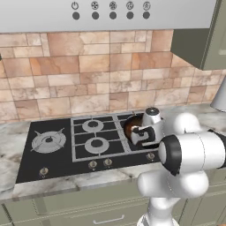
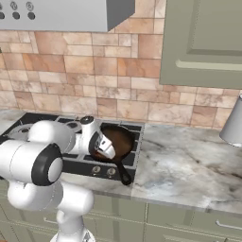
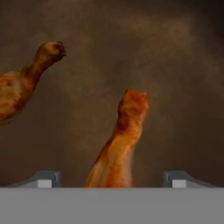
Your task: Take the chicken drumsticks from the pan and place one on each plate on the dining counter.
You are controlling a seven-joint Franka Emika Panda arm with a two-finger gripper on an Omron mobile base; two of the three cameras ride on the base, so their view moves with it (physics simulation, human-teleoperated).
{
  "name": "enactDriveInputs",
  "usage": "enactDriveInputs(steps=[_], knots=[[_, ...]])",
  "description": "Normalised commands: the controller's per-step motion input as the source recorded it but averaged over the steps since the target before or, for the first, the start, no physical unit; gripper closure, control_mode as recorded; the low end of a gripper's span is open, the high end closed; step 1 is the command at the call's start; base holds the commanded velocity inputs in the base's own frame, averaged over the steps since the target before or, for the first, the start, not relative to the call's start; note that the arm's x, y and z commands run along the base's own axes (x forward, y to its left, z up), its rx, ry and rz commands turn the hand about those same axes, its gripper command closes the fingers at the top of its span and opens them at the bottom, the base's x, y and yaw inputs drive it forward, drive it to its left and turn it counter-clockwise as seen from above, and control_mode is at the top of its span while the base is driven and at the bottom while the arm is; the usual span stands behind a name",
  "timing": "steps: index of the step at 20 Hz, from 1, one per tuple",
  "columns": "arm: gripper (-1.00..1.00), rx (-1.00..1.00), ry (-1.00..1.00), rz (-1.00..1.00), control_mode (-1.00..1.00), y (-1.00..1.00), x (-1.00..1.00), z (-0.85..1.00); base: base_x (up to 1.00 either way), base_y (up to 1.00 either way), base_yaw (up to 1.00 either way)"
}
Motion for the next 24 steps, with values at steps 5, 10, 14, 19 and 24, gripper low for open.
enactDriveInputs(steps=[5, 10, 14, 19, 24], knots=[[1.0, 0.0, 0.0, -0.03, -1.0, 0.0, -0.09, -0.36, 0.0, 0.0, 0.0], [1.0, 0.0, 0.0, -0.02, -1.0, 0.0, -0.23, -0.13, 0.0, 0.0, 0.0], [1.0, 0.14, -0.04, -0.1, -1.0, -0.21, -0.32, 0.5, 0.0, 0.0, 0.0], [1.0, 0.23, -0.17, -0.03, -1.0, -0.34, -0.16, 1.0, 0.0, 0.0, 0.0], [1.0, 0.1, -0.05, 0.0, -1.0, 0.01, -0.45, 1.0, 0.0, 0.0, 0.0]])
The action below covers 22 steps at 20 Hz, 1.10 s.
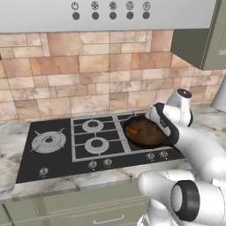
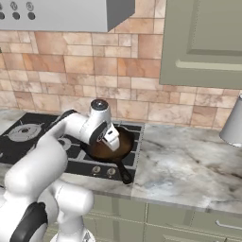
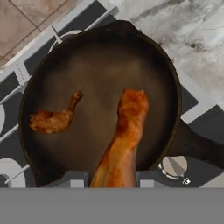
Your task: Take the chicken drumsticks from the pan and place one on each plate on the dining counter.
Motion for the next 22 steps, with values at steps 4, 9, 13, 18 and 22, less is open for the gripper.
enactDriveInputs(steps=[4, 9, 13, 18, 22], knots=[[1.0, 0.0, 0.0, 0.01, -1.0, 0.52, -0.51, 1.0, 0.0, 0.0, 0.0], [1.0, -0.01, 0.0, 0.01, -1.0, 0.36, -0.18, 0.73, 0.0, 0.0, 0.0], [1.0, 0.0, -0.05, 0.12, -1.0, 0.0, 0.0, 0.14, 0.0, 0.0, 0.0], [1.0, -0.02, -0.05, 0.17, -1.0, 0.02, -0.01, 0.0, 0.0, 0.0, 0.0], [1.0, 0.0, 0.0, 0.0, 1.0, 0.0, 0.0, 0.0, -0.35, 0.15, 0.54]])
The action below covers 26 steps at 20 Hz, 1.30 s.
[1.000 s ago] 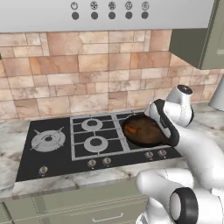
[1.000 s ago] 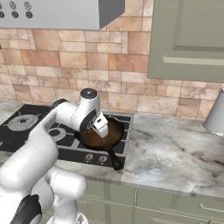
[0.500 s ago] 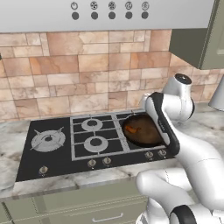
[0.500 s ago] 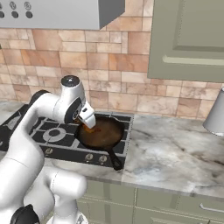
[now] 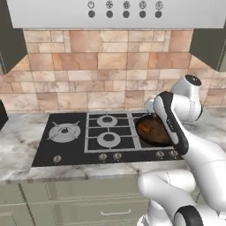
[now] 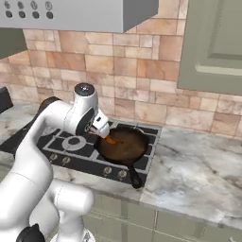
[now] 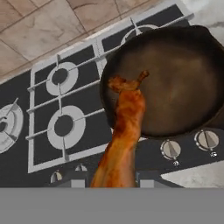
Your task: Take the chicken drumsticks from the pan and place one on each plate on the dining counter.
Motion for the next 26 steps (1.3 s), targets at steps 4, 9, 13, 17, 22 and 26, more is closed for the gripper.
enactDriveInputs(steps=[4, 9, 13, 17, 22, 26], knots=[[1.0, 0.0, 0.0, 0.0, 1.0, 0.0, 0.0, 0.0, -0.34, 0.13, 0.76], [1.0, 0.0, 0.0, 0.0, 1.0, 0.0, 0.0, 0.0, -0.18, 0.13, 0.79], [1.0, 0.0, 0.0, 0.0, 1.0, 0.0, 0.0, 0.0, 0.0, 0.27, 0.86], [1.0, 0.0, 0.0, 0.0, 1.0, 0.0, 0.0, 0.0, 0.11, 0.61, 0.77], [1.0, 0.0, 0.0, 0.0, 1.0, 0.0, 0.0, 0.0, 0.53, 0.95, 0.53], [1.0, 0.0, 0.0, 0.0, 1.0, 0.0, 0.0, 0.0, 0.96, 1.0, 0.31]])
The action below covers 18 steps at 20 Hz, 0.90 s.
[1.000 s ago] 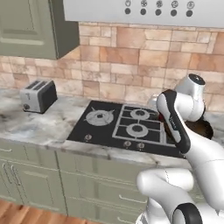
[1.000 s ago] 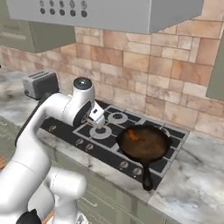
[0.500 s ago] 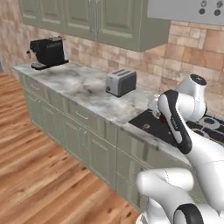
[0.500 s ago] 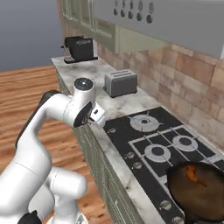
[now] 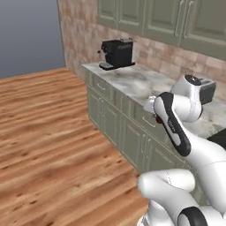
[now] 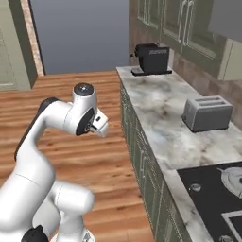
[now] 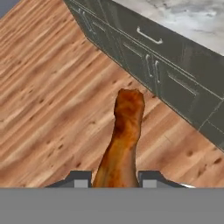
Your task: Take the chicken drumsticks from the pan and place one on each plate on the dining counter.
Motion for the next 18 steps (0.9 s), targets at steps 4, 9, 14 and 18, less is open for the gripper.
enactDriveInputs(steps=[4, 9, 14, 18], knots=[[1.0, 0.0, 0.0, 0.0, 1.0, 0.0, 0.0, 0.0, 1.0, 1.0, 0.2], [1.0, 0.0, 0.0, 0.0, 1.0, 0.0, 0.0, 0.0, 1.0, 0.88, 0.12], [1.0, 0.0, 0.0, 0.0, 1.0, 0.0, 0.0, 0.0, 1.0, 0.77, 0.14], [1.0, 0.0, 0.0, 0.0, 1.0, 0.0, 0.0, 0.0, 1.0, 0.58, 0.33]])
